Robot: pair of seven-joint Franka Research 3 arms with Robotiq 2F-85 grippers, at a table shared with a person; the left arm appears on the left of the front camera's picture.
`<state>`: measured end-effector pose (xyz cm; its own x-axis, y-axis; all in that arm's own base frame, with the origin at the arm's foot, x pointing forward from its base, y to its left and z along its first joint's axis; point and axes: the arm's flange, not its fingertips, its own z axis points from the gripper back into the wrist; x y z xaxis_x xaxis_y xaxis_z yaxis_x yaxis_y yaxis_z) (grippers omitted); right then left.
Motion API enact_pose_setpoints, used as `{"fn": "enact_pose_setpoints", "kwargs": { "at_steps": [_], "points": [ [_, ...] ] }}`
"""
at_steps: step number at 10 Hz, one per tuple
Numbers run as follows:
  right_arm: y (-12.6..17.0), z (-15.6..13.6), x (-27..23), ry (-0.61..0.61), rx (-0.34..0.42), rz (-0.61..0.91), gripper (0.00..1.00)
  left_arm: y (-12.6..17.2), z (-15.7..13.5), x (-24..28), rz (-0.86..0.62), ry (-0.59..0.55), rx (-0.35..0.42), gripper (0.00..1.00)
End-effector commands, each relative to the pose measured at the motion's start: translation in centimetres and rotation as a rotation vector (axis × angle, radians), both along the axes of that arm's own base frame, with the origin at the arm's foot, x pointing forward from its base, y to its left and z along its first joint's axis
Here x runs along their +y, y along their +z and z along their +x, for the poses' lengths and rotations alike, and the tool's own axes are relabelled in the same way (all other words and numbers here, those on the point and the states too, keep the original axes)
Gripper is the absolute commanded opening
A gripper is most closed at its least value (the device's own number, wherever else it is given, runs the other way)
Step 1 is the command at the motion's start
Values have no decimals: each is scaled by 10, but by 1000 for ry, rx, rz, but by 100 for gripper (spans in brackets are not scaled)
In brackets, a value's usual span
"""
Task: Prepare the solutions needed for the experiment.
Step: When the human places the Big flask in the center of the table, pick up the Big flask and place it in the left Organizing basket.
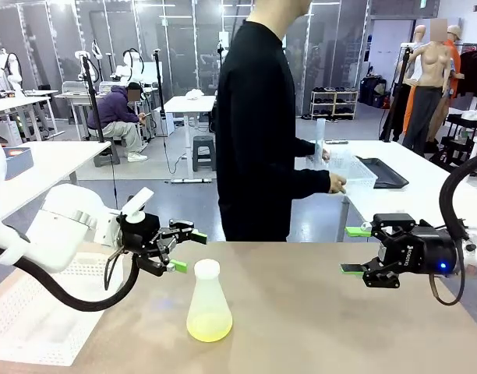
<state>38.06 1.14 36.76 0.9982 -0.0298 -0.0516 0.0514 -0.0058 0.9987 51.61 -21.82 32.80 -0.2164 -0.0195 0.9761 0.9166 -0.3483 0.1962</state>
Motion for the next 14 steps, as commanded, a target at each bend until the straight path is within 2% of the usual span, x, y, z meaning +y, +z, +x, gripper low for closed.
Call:
{"fn": "enact_pose_setpoints", "kwargs": {
  "at_steps": [1,9,11,14],
  "points": [
    [0,-1,1,-9,1,6,82,-1,10,7,-31,-71,-12,100],
    [0,-1,1,-9,1,6,82,-38,20,-3,8,-127,84,100],
    [0,-1,1,-9,1,6,82,-45,23,-6,-6,-128,141,100],
    [0,-1,1,-9,1,6,82,-51,22,-14,2,-149,165,100]
  ]
}}
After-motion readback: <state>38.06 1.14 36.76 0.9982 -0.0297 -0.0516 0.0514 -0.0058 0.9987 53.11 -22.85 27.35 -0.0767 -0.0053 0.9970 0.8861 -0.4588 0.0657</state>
